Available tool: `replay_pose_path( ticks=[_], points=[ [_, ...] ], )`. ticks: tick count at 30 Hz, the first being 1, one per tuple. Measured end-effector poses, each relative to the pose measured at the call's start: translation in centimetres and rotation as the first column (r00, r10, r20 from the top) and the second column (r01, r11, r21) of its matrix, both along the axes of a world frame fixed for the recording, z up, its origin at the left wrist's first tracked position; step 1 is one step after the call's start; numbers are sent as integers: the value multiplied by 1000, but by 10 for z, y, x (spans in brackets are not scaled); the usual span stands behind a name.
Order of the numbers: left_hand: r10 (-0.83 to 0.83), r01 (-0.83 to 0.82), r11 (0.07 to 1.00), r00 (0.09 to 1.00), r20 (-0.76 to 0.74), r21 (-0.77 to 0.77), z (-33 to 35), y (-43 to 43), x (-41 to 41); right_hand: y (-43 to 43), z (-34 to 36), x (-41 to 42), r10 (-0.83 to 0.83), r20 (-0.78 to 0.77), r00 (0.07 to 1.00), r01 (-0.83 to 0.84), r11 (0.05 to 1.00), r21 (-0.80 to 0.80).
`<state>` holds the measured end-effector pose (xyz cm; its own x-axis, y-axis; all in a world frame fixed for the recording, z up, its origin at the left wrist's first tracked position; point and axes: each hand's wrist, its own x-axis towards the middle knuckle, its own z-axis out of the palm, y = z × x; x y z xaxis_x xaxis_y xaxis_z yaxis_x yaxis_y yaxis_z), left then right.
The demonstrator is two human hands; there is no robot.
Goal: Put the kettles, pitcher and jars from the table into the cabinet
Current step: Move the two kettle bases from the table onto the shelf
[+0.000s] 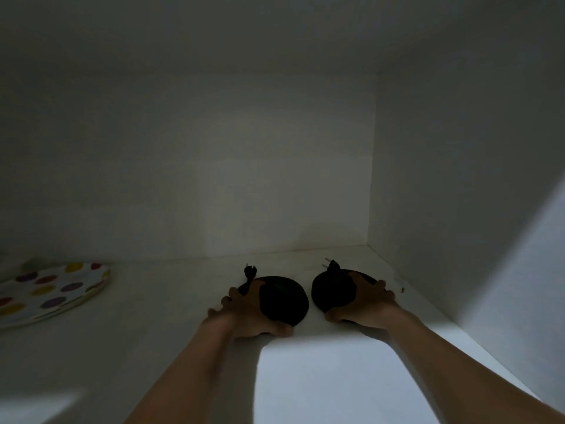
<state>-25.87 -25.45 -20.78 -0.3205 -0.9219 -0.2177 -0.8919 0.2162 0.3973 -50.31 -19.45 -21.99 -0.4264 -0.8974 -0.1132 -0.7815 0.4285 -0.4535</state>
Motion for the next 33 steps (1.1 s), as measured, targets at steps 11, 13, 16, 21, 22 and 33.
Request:
replay_pose_path(
  ticks=[11,13,16,21,22,33],
  points=[
    [76,-76,991,997,-10,-109,-6,15,-3,18,-2,12,-30,-15,999,29,998,-57],
    [112,-111,983,994,-1,-145,-4,29,-6,27,-6,17,-33,-86,996,25,995,-93],
    [107,-100,970,994,21,-220,-4,56,-10,50,-6,21,3,-172,985,-30,987,-158],
    [196,-191,888,980,-31,-418,-7,116,-9,92,-7,34,108,-201,974,-164,943,-289],
    [216,-214,876,975,-45,-433,-6,130,-7,99,-7,39,132,-203,970,-190,935,-299],
    [540,-462,669,840,-47,-582,18,284,136,168,12,211,525,-184,831,-553,740,-383]
  ],
)
